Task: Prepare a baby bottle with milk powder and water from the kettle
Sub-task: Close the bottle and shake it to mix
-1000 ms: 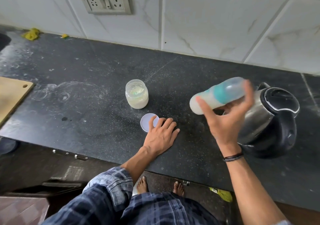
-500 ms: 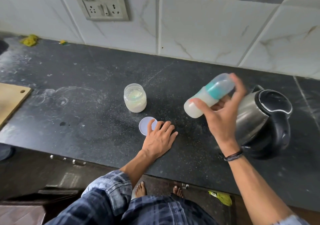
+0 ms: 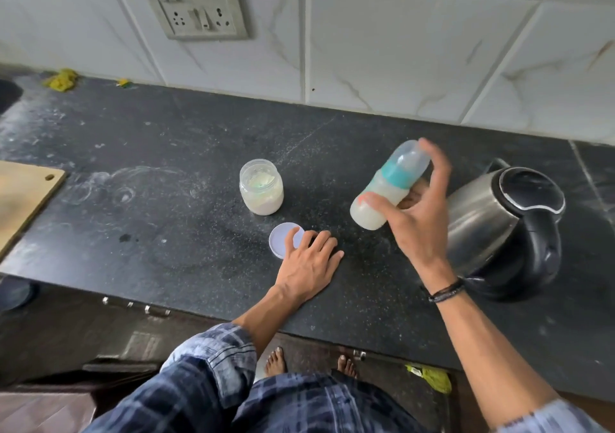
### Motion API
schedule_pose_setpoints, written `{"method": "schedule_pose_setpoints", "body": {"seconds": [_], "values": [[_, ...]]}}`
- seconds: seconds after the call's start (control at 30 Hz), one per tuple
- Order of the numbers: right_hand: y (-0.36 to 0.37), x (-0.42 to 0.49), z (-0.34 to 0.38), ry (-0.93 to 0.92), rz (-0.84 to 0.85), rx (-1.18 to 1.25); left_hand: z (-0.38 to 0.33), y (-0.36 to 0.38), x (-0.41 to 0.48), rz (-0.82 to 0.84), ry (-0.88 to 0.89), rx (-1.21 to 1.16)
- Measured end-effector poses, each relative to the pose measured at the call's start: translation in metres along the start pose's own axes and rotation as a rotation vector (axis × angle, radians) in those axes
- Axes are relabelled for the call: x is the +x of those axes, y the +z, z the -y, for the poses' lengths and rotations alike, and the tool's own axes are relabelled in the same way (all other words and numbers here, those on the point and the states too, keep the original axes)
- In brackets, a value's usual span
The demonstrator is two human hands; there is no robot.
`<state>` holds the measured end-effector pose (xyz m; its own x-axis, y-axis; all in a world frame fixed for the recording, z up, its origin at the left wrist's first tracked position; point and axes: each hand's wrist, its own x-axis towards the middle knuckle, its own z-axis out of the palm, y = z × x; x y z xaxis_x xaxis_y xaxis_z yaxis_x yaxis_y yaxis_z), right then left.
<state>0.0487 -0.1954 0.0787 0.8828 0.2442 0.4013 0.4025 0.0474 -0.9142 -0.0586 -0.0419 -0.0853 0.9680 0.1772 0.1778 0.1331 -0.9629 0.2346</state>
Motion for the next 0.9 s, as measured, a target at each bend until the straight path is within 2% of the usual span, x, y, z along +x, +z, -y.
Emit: {"method": "schedule_pose_setpoints", "body": {"seconds": [0.03,0.1,0.17,0.27,0.3,0.43,0.47,0.57,0.73,0.83,0.9], "values": [[-0.001,-0.002,0.002,-0.006,-0.004,0.033,0.000,0.000,0.000,0.003,-0.001,-0.003],[-0.002,0.001,0.008,-0.111,-0.128,0.164,-0.001,0.000,0.000,-0.009,-0.004,0.000],[-0.002,0.005,0.005,-0.171,-0.188,0.167,-0.001,0.000,0.000,-0.012,-0.007,0.007],[0.003,0.004,0.004,-0.002,-0.005,0.034,-0.001,-0.001,0.000,-0.002,0.001,0.012],[0.001,0.005,0.006,0.004,0.006,0.043,0.000,0.000,0.000,-0.003,0.006,0.014],[-0.007,0.020,0.012,-0.231,-0.212,0.195,0.000,0.006,-0.001,-0.071,0.020,0.040],[-0.006,0.022,0.011,-0.203,-0.201,0.191,0.000,0.007,-0.001,-0.086,0.027,0.044],[-0.005,0.021,0.004,0.006,-0.025,0.086,0.002,0.008,-0.001,-0.096,0.035,0.044],[-0.011,0.030,0.010,-0.157,-0.234,0.197,0.002,0.011,-0.001,-0.103,0.025,0.049],[-0.005,0.019,0.008,0.020,-0.048,0.049,0.003,0.013,-0.001,-0.111,0.037,0.047],[-0.007,0.015,0.011,0.011,-0.049,0.119,0.003,0.012,0.000,-0.114,0.037,0.048]]}}
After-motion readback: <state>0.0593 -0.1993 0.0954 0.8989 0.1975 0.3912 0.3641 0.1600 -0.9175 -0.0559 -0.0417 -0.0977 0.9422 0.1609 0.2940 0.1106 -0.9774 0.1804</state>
